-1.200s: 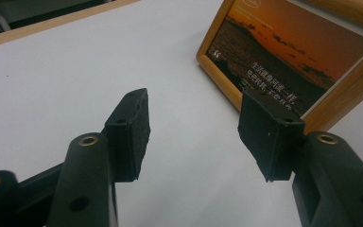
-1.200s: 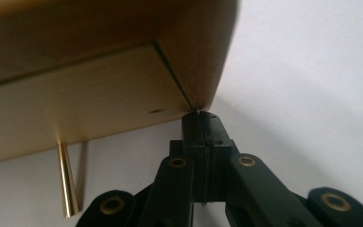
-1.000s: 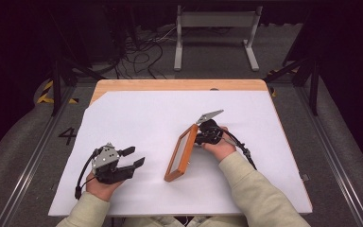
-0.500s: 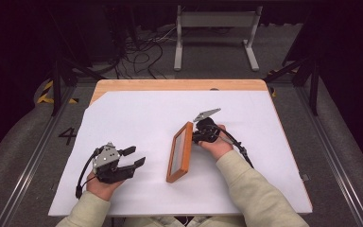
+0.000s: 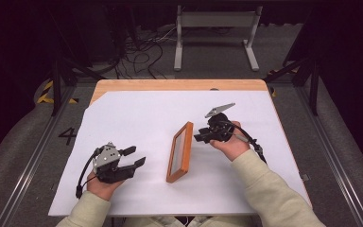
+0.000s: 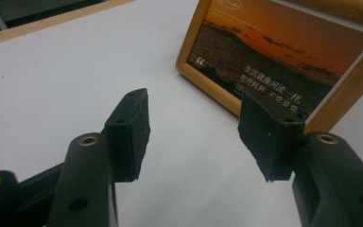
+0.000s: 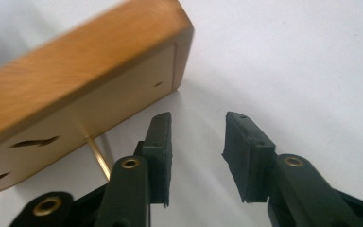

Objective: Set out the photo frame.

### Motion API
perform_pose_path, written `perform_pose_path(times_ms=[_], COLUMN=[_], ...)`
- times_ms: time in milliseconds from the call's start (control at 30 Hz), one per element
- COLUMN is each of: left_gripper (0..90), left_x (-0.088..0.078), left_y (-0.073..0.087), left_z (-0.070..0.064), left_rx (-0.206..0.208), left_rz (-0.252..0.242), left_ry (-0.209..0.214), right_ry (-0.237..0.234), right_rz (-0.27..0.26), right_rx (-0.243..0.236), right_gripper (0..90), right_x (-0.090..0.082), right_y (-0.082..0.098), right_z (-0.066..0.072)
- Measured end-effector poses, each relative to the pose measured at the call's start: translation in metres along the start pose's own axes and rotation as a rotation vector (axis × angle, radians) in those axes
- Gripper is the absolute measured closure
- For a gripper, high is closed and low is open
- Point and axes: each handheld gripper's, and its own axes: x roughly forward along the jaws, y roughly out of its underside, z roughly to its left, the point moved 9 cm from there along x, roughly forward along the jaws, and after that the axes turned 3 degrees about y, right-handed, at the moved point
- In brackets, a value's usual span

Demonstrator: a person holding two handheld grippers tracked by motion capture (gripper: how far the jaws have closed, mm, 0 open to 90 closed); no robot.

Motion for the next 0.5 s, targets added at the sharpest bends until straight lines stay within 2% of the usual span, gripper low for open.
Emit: perform_pose_path(times_ms=[67, 200, 333, 500], left_gripper=[44.1, 44.1, 43.9, 43.9], left_x=[0.0, 0.0, 0.0, 0.0], left_y=[0.0, 0.0, 0.0, 0.0], left_z=[0.0, 0.0, 0.0, -0.001], left_rx=[-0.001, -0.001, -0.002, -0.001], left_rz=[0.001, 0.001, 0.001, 0.001], left_ry=[-0.001, -0.001, 0.0, 0.001], right_ry=[-0.003, -0.004, -0.004, -0.007], right_rz=[0.01, 0.016, 0.021, 0.017], right_rx=[-0.016, -0.016, 0.032, 0.05], right_gripper=[56.7, 52.7, 42.0, 33.2], right_x=[-0.012, -0.021, -0.034, -0.044], right_y=[-0.003, -0.006, -0.01, -0.015], right_z=[0.007, 0.013, 0.023, 0.031])
